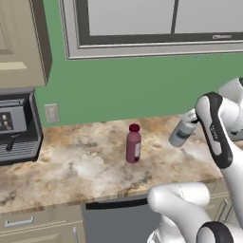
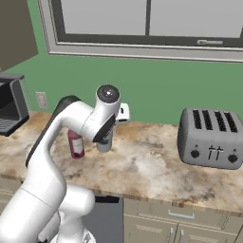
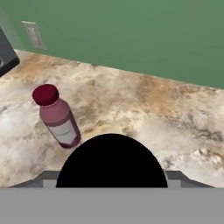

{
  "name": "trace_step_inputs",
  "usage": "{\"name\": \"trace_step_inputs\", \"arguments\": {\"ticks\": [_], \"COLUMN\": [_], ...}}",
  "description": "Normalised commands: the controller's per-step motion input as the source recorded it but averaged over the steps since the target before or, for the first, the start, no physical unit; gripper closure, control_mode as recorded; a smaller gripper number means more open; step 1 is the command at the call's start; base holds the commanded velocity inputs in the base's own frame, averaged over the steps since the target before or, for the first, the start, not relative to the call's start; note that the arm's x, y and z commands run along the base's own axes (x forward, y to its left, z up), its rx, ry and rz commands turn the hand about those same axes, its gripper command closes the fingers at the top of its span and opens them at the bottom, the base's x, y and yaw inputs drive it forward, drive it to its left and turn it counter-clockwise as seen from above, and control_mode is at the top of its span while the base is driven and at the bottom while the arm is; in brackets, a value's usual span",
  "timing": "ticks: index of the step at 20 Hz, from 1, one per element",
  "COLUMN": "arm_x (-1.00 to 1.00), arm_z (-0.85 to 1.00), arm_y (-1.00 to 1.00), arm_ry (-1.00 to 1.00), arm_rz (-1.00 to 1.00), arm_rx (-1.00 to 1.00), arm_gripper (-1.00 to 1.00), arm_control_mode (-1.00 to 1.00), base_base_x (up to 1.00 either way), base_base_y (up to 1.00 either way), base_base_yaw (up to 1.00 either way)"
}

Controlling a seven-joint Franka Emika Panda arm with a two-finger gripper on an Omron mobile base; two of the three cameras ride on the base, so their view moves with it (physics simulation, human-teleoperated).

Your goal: Move the drinks to the dining counter.

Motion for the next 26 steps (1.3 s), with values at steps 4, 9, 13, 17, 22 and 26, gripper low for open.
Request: {"name": "trace_step_inputs", "arguments": {"ticks": [4, 9, 13, 17, 22, 26], "arm_x": [-0.63, -0.42, -0.24, -0.13, 0.0, 0.0], "arm_z": [0.27, 0.19, 0.01, 0.0, 0.0, 0.0], "arm_y": [0.14, 0.2, 0.01, 0.0, 0.0, 0.0], "arm_ry": [0.0, -0.03, -0.02, 0.0, 0.0, 0.0], "arm_rz": [0.21, 0.18, 0.05, 0.01, 0.01, 0.0], "arm_rx": [0.0, 0.0, 0.0, 0.0, 0.0, 0.0], "arm_gripper": [1.0, 1.0, 1.0, 1.0, 1.0, 1.0], "arm_control_mode": [-1.0, -1.0, -1.0, -1.0, -1.0, 1.0], "base_base_x": [0.0, 0.0, 0.0, 0.0, 0.0, 0.0], "base_base_y": [0.0, 0.0, 0.0, 0.0, 0.0, 0.0], "base_base_yaw": [0.0, 0.0, 0.0, 0.0, 0.0, 0.0]}}
